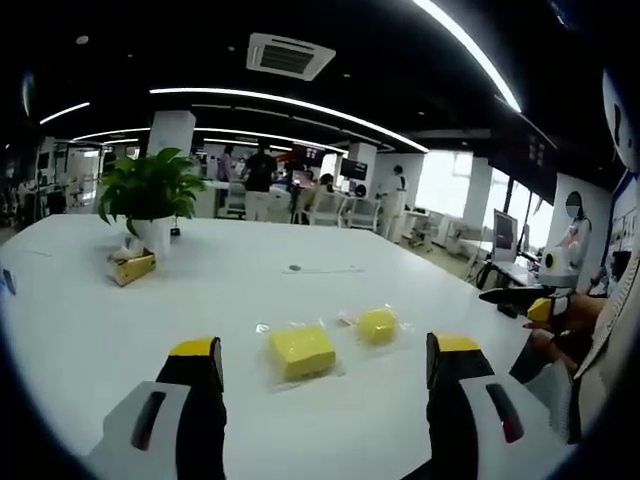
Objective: Compare the silicone blocks by pressing each to a similar depth, holding the contact briefly, and releasing to observe deformation and rebound differences across the visible hardness samples.
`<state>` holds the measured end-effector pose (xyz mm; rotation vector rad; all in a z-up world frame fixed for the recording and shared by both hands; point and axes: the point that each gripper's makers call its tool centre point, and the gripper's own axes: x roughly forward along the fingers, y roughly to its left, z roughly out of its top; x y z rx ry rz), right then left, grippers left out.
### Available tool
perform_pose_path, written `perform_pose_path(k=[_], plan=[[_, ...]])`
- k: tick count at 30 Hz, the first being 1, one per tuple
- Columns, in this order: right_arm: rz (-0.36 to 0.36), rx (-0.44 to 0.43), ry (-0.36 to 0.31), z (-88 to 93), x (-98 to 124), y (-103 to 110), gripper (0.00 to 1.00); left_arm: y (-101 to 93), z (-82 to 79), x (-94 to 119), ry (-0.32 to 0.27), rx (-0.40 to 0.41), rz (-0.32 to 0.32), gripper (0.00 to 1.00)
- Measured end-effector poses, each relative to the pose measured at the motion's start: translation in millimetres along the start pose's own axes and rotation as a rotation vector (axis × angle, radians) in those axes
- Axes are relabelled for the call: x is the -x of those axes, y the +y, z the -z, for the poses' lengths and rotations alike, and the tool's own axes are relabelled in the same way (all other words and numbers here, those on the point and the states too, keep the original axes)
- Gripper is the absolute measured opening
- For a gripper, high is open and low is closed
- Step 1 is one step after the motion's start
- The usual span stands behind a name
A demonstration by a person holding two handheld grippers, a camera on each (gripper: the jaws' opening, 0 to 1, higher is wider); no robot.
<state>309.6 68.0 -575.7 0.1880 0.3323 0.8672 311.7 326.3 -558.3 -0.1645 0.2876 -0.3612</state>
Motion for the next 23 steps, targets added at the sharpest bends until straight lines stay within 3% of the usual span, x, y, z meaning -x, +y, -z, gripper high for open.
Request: perform_pose_path(k=[23], plan=[[-0.009, 0.026, 0.018, -2.5, -0.1, -0.8, 0.87, -4.0, 3.0, -3.5, 0.026, 0.006, 0.022, 0.83]])
